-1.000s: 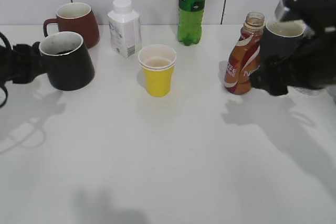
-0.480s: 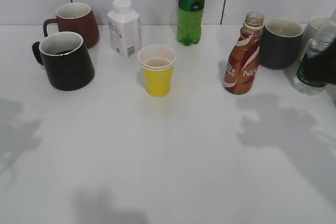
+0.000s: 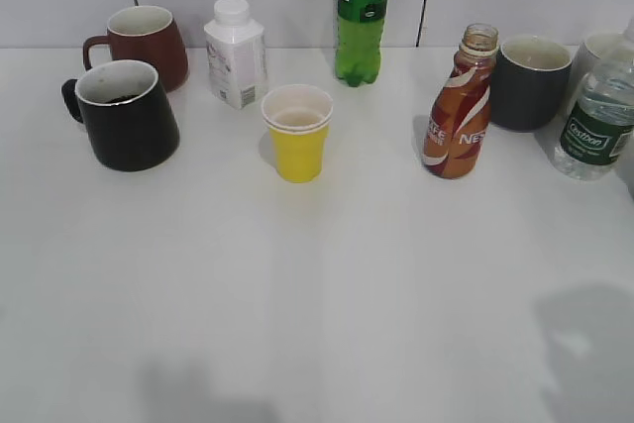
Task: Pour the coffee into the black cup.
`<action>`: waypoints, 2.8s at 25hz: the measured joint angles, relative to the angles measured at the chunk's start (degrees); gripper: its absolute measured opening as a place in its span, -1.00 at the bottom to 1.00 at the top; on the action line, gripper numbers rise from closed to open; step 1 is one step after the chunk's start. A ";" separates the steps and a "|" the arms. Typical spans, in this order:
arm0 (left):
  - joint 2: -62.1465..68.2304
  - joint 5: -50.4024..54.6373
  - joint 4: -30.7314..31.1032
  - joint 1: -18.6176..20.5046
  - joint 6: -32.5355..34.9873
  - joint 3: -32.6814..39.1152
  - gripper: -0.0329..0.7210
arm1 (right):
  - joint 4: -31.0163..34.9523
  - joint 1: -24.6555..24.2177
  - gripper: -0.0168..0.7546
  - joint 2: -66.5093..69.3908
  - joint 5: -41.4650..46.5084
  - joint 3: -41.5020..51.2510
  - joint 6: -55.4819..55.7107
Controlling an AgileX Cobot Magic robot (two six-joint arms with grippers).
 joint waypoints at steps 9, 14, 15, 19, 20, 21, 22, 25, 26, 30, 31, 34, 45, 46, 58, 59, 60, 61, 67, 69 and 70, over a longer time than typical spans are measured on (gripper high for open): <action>-20.89 4.51 -2.15 0.00 0.98 9.01 0.29 | -10.19 0.00 0.58 -24.09 16.27 3.84 11.07; -26.51 4.08 -2.34 0.00 2.45 10.89 0.29 | -12.20 0.00 0.58 -28.24 16.85 3.95 11.56; -26.68 3.96 -2.34 0.00 2.56 11.01 0.29 | -12.25 0.00 0.58 -28.29 16.13 4.03 11.56; -26.75 3.83 -2.34 0.00 2.63 11.06 0.29 | -12.32 0.00 0.58 -28.29 10.44 6.00 11.56; -26.79 3.83 -2.34 0.00 2.63 11.06 0.29 | -12.26 0.00 0.58 -28.29 9.56 6.32 11.56; -26.79 3.83 -2.34 0.00 2.68 11.06 0.29 | -12.22 0.00 0.58 -28.29 9.01 6.47 11.56; -26.79 3.83 -2.34 0.00 2.76 11.06 0.29 | -12.22 0.00 0.58 -28.29 8.69 6.53 11.56; -26.79 3.83 -2.34 0.00 2.88 11.06 0.29 | -12.22 0.00 0.58 -28.29 8.47 6.53 11.56; -26.79 3.83 -2.34 0.00 2.88 11.06 0.29 | -12.22 0.00 0.58 -28.29 8.42 6.53 11.56; -26.79 3.83 -2.34 0.00 2.99 11.06 0.29 | -12.20 0.00 0.58 -28.29 8.31 6.53 11.56; -26.79 3.83 -2.34 0.00 2.99 11.06 0.29 | -12.20 0.00 0.58 -28.29 8.31 6.53 11.56; -26.79 3.83 -2.34 0.00 3.01 11.06 0.29 | -12.15 0.00 0.58 -28.29 8.31 6.53 11.56; -26.79 3.83 -2.34 6.68 3.01 11.06 0.29 | -12.10 -2.17 0.57 -28.29 8.29 6.53 11.56; -26.79 3.83 -2.34 8.28 3.01 11.06 0.29 | -12.10 -3.32 0.57 -28.29 8.29 6.53 11.56; -26.79 3.79 -2.34 26.34 3.01 11.06 0.29 | -12.10 -16.37 0.57 -28.35 8.24 6.53 11.56; -26.79 3.79 -2.34 27.05 3.01 11.06 0.29 | -12.10 -16.51 0.57 -28.35 8.24 6.53 11.56; -26.79 3.79 -2.34 27.61 3.01 11.06 0.29 | -12.10 -16.60 0.57 -28.35 8.24 6.53 11.56; -26.79 3.79 -2.34 28.25 3.01 11.06 0.29 | -12.10 -16.63 0.57 -28.35 8.24 6.53 11.56; -26.79 3.79 -2.34 30.39 3.01 11.06 0.29 | -12.10 -16.70 0.57 -28.35 8.24 6.53 11.51; -26.79 3.79 -2.34 30.57 3.01 11.06 0.29 | -12.04 -16.70 0.57 -28.35 8.24 6.53 11.51; -26.79 3.79 -2.34 30.62 3.01 11.06 0.29 | -12.04 -16.70 0.57 -28.35 8.24 6.53 11.51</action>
